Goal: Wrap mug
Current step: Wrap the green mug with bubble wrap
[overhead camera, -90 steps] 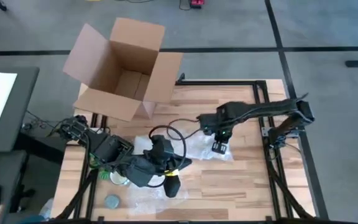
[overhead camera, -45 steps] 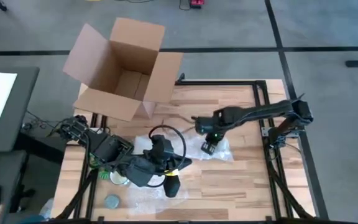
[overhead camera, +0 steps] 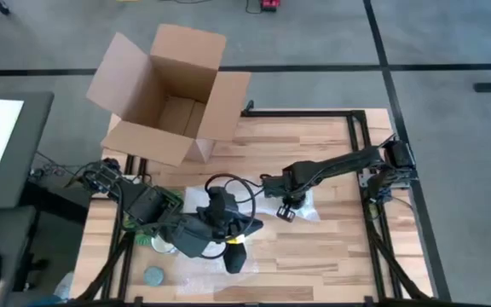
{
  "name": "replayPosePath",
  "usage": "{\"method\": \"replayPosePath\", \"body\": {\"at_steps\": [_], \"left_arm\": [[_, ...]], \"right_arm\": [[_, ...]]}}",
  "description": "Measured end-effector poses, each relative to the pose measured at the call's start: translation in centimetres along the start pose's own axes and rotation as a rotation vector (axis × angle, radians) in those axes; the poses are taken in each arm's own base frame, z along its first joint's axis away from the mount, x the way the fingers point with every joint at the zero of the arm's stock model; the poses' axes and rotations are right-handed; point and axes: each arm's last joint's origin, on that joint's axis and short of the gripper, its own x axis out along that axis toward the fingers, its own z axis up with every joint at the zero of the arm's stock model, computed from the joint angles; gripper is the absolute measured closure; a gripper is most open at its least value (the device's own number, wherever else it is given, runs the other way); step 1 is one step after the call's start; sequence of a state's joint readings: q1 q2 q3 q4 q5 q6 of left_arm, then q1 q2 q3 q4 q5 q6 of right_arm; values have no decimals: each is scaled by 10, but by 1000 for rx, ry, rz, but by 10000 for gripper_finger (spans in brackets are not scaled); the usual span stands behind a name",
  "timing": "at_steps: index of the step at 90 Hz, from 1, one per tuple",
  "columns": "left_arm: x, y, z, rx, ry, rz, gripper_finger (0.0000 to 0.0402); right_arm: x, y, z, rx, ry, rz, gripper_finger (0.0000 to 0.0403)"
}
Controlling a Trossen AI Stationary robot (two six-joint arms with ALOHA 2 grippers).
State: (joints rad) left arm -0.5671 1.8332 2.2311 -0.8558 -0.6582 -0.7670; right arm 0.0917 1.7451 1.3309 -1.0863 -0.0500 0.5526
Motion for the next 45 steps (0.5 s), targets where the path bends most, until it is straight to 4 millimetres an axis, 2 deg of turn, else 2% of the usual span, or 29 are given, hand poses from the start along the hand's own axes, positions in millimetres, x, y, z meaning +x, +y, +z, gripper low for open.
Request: {"method": "replayPosePath", "body": {"at_steps": [12,26,34,45], "left_arm": [[0,0,0,0,0,0,402],[0,0,0,0,-1,0,402],[0,0,0,0,-1,0,402],[0,0,0,-1,-1,0,402]], "right_arm": [[-44,-2,-7,-1,-14,15,403],[-86,-8,-16,26,-107,66,403],[-94,-18,-17,79,-175,7,403],[-95,-28,-11,135,-226,-72,403]]}}
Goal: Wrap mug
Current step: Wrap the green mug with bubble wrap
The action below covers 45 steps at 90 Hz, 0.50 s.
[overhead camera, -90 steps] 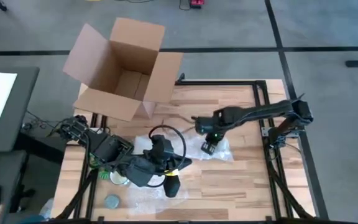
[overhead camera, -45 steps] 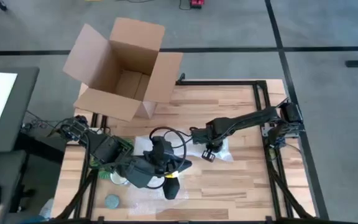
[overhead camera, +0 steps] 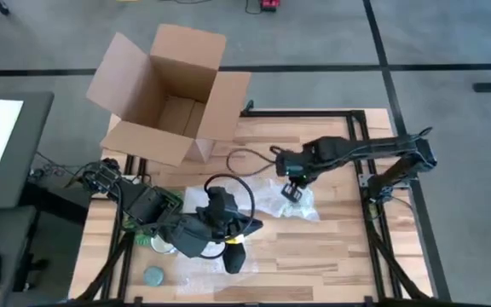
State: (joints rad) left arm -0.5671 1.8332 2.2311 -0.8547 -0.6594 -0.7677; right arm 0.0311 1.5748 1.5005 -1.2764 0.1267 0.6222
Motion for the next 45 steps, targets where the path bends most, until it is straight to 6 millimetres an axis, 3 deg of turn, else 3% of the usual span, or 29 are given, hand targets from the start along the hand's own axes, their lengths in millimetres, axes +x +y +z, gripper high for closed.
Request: {"method": "replayPosePath", "body": {"at_steps": [8,16,36,45], "left_arm": [[0,0,0,0,0,0,402],[0,0,0,-1,0,0,402],[0,0,0,-2,-1,1,402],[0,0,0,-2,-1,2,402]], "right_arm": [[12,-1,3,-10,19,-2,403],[39,2,0,-15,75,20,403],[98,14,-26,-46,200,58,403],[112,18,-36,-52,197,64,403]]}}
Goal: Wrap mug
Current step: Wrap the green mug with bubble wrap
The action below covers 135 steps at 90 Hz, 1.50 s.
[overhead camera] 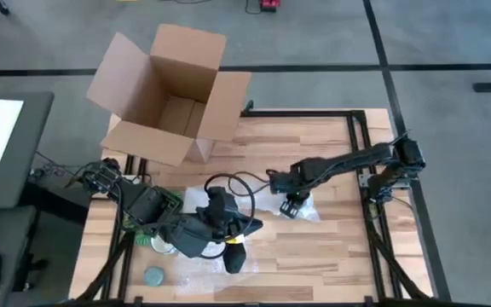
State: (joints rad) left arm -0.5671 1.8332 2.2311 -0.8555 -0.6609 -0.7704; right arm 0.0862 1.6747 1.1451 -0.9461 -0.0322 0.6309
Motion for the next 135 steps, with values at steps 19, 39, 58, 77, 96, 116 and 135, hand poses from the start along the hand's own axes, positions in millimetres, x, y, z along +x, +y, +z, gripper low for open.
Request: {"method": "replayPosePath", "body": {"at_steps": [19,39,58,77,96,116,135], "left_arm": [[0,0,0,0,0,0,402],[0,0,0,0,-1,0,402],[0,0,0,0,0,1,402],[0,0,0,0,-1,1,402],[0,0,0,3,-1,1,402],[0,0,0,-1,-1,1,402],[0,0,0,-1,-1,0,402]], "right_arm": [[17,-2,-6,9,-31,13,403],[-28,6,1,-30,-47,58,403],[-70,9,-3,-57,55,127,403],[-102,16,-5,-73,-84,225,403],[-89,10,19,-13,-200,286,403],[-34,1,3,3,16,138,403],[13,-1,-13,19,-9,163,403]]}}
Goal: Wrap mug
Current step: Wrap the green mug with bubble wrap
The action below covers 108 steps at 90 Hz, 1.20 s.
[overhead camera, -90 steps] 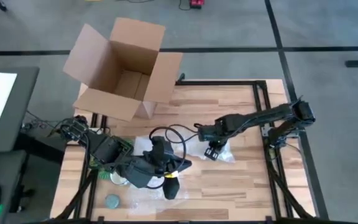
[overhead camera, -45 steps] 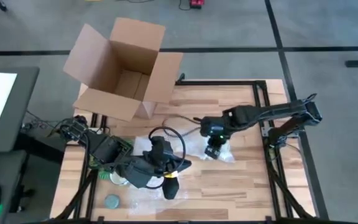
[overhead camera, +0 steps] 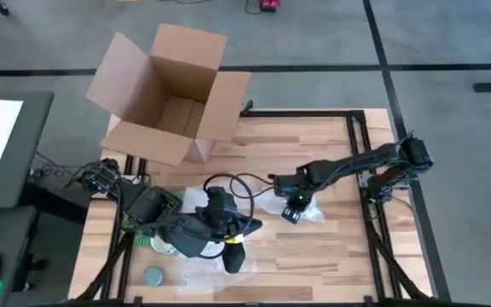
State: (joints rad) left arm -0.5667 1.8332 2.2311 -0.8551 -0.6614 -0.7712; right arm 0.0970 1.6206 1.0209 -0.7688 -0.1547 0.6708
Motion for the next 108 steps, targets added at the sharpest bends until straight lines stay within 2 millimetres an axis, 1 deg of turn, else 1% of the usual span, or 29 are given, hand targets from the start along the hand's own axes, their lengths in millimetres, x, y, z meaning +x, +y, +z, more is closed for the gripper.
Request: {"method": "replayPosePath", "body": {"at_steps": [5,10,20,24,31,41,47,55,62,67,73,83,93,102,108], "left_arm": [[0,0,0,0,0,0,402],[0,0,0,0,0,0,402],[0,0,0,1,1,0,402],[0,0,0,0,0,0,402],[0,0,0,1,0,1,402],[0,0,0,1,0,0,402],[0,0,0,1,0,0,402],[0,0,0,0,0,0,402],[0,0,0,0,0,0,402],[0,0,0,0,0,0,402],[0,0,0,-1,0,0,402],[0,0,0,-2,0,0,402],[0,0,0,-3,0,0,402],[0,0,0,-8,0,0,402],[0,0,0,-9,0,0,402]], "right_arm": [[4,-2,-2,4,2,-4,403],[3,-3,-1,8,3,-10,403],[-12,0,1,-5,5,-10,403],[-21,2,1,-11,13,-10,403],[-43,8,6,-28,-1,8,403],[-72,12,5,-43,63,10,403],[-90,15,8,-51,62,18,403],[-111,21,13,-71,20,41,403],[-120,26,20,-97,-81,41,403],[-121,27,25,-100,-146,35,403],[-117,27,31,-93,-197,56,403],[-101,20,34,-54,-176,34,403],[-77,8,25,-30,-97,-21,403],[-50,-1,12,-17,-23,-65,403],[-33,-5,5,-20,-7,-69,403]]}}
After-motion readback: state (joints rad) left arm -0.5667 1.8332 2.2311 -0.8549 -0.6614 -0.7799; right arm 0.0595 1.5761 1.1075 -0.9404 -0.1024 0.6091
